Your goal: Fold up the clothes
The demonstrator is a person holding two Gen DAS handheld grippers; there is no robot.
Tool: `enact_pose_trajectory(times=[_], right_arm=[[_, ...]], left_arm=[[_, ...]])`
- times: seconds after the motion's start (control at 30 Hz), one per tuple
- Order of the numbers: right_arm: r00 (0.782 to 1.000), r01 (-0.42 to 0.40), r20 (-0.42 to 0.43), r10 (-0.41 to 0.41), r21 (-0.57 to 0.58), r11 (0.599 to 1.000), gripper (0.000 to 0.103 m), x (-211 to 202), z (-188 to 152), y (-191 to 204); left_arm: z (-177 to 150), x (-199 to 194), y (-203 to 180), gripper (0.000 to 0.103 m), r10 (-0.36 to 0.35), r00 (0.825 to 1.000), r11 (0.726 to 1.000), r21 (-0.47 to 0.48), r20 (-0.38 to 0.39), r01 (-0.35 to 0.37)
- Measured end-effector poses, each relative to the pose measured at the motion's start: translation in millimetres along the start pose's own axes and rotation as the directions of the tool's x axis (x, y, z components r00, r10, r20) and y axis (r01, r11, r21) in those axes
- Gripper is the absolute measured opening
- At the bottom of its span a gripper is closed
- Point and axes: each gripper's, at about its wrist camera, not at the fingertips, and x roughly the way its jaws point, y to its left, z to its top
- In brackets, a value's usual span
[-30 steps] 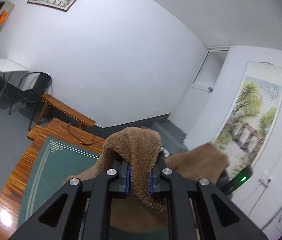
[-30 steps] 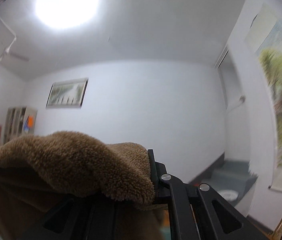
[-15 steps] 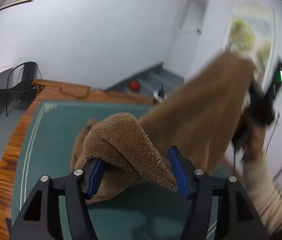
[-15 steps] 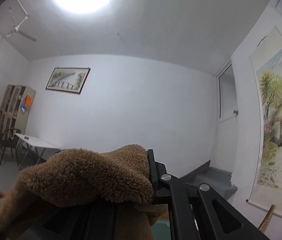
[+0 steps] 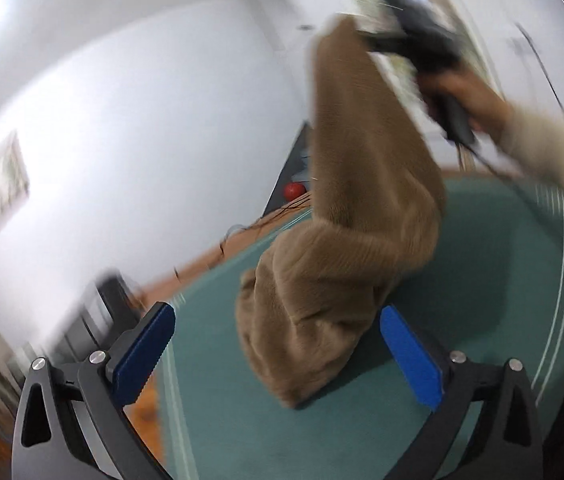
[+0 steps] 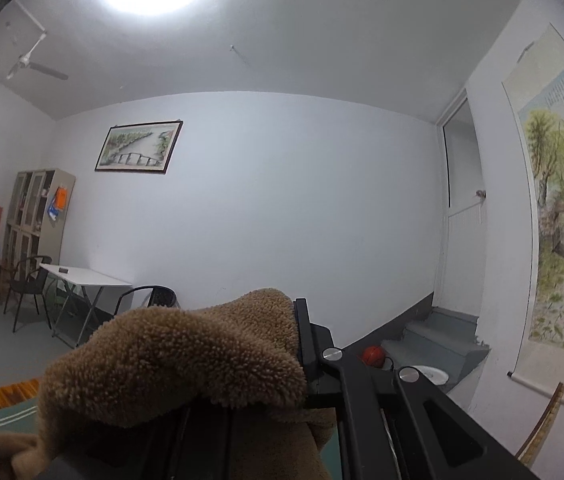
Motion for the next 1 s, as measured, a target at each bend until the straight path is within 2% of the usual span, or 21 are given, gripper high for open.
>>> enact_pose_trajectory(times=[0.07, 0.13, 0.2, 0.27, 0.3, 0.4, 0.57, 0.6, 0.67, 0.73, 0.77, 0.8, 0.83, 0.87, 0.9, 0.93, 1.0], right_arm=[[1.000, -0.001, -0.003, 0.001, -0.005, 1.000, 0.008, 0, -1, 0], [1.000, -0.005, -0.005, 0.005, -0.009, 1.000, 0.008, 0, -1, 1], [1.000, -0.008, -0.004, 0.008, -0.010, 1.000, 0.008, -1, -1, 1], [1.000, -0.008, -0.001, 0.008, -0.012, 1.000, 0.008, -3, 0, 1], [1.000, -0.008, 0.001, 0.008, -0.013, 1.000, 0.008, -4, 1, 0], [1.000, -0.008, 0.005, 0.008, -0.009, 1.000, 0.008, -7, 1, -4], [1.000, -0.009, 0.005, 0.009, -0.003, 1.000, 0.008, -10, -2, -12], [1.000, -0.009, 0.006, 0.009, -0.001, 1.000, 0.008, -11, -3, -13], [1.000, -0.006, 0.006, 0.006, 0.004, 1.000, 0.008, -11, -4, -17], [1.000, -0.003, 0.007, 0.003, 0.009, 1.000, 0.008, -12, -6, -20], [1.000, 0.000, 0.006, 0.000, 0.012, 1.000, 0.008, -12, -7, -22], [1.000, 0.003, 0.005, -0.003, 0.016, 1.000, 0.008, -12, -8, -24], [1.000, 0.005, 0.004, -0.006, 0.020, 1.000, 0.008, -12, -9, -25], [1.000, 0.007, 0.002, -0.007, 0.027, 1.000, 0.008, -12, -10, -28], [1.000, 0.007, -0.001, -0.007, 0.033, 0.999, 0.008, -12, -11, -29], [1.000, 0.007, -0.003, -0.007, 0.039, 0.999, 0.008, -12, -12, -31], [1.000, 0.014, -0.003, -0.014, 0.046, 0.999, 0.008, -13, -14, -33]], left_arm=[[1, 0, -19, 0.103, 0.010, 1.000, 0.989, 0.148, 0.017, -0.013], [2, 5, -39, 0.103, 0.016, 0.999, 0.957, 0.289, 0.037, -0.026], [6, 16, -54, 0.103, 0.023, 0.998, 0.906, 0.422, 0.063, -0.047], [9, 20, -72, 0.103, 0.005, 0.996, 0.841, 0.538, 0.092, -0.054], [12, 21, -77, 0.103, -0.005, 0.995, 0.819, 0.572, 0.099, -0.053], [17, 37, -80, 0.103, -0.031, 0.996, 0.781, 0.623, 0.089, -0.031], [25, 59, -85, 0.103, -0.052, 0.998, 0.735, 0.678, 0.041, 0.011], [27, 62, -85, 0.103, -0.066, 0.998, 0.734, 0.678, 0.015, 0.038], [32, 68, -82, 0.103, -0.099, 0.994, 0.753, 0.651, -0.037, 0.099], [35, 73, -78, 0.101, -0.107, 0.992, 0.771, 0.625, -0.064, 0.123], [37, 75, -76, 0.096, -0.106, 0.992, 0.781, 0.611, -0.073, 0.129], [38, 77, -73, 0.086, -0.103, 0.991, 0.790, 0.599, -0.080, 0.131], [39, 79, -70, 0.068, -0.097, 0.991, 0.800, 0.585, -0.090, 0.131], [41, 82, -67, 0.057, -0.089, 0.991, 0.811, 0.570, -0.101, 0.131], [43, 85, -64, 0.036, -0.086, 0.990, 0.824, 0.551, -0.115, 0.135], [46, 86, -58, 0.028, -0.094, 0.987, 0.841, 0.520, -0.128, 0.147], [54, 86, -44, 0.024, -0.113, 0.984, 0.884, 0.439, -0.135, 0.162]])
